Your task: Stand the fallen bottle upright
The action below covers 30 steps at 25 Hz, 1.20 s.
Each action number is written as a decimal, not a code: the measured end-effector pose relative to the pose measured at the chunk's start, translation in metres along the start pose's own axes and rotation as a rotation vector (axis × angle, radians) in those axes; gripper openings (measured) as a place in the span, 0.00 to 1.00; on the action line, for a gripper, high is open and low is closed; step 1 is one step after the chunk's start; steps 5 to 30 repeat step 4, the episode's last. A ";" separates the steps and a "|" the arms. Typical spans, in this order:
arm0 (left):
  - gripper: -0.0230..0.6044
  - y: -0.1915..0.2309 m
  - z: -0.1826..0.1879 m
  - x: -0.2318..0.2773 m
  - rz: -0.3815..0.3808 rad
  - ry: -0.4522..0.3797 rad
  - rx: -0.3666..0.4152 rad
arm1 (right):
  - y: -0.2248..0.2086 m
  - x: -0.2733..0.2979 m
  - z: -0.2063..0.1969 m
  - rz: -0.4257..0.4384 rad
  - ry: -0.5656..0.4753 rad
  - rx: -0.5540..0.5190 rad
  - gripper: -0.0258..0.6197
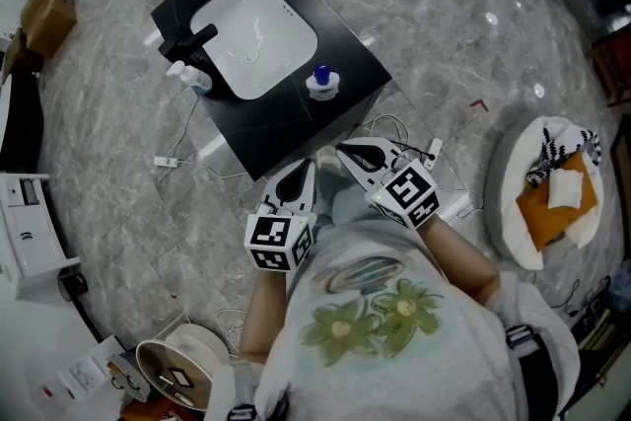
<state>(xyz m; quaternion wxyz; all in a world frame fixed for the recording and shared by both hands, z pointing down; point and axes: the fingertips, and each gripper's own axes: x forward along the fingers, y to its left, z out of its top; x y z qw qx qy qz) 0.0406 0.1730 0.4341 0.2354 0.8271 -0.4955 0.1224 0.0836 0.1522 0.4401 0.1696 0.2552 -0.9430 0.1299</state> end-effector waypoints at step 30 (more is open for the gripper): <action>0.07 0.002 0.001 0.001 -0.001 0.001 0.003 | -0.001 0.001 -0.001 -0.005 0.005 0.001 0.11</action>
